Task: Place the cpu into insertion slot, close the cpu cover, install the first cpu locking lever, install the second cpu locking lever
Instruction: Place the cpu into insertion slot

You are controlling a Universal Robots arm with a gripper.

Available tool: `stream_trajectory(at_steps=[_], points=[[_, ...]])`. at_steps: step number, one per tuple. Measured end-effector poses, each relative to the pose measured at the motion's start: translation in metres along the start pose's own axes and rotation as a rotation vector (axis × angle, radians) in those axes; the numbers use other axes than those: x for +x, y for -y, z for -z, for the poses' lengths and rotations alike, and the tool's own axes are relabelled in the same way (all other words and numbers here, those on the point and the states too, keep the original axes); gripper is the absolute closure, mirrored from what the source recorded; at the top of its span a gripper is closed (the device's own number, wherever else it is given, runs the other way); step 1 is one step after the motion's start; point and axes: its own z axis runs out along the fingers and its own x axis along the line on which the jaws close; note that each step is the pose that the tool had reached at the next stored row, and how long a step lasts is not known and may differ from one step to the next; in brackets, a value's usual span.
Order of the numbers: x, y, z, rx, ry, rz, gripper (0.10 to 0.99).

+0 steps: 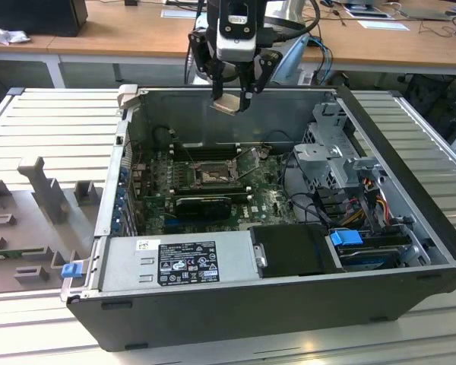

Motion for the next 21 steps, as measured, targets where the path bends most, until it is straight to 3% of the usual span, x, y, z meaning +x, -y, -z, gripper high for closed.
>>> stream_trajectory(at_steps=[8,21], points=[[0.0000,0.0001,-0.0009,-0.001,0.0146,-0.148,0.557],[-0.0001,0.0002,-0.0021,0.002,0.0351,-0.325,0.557]])
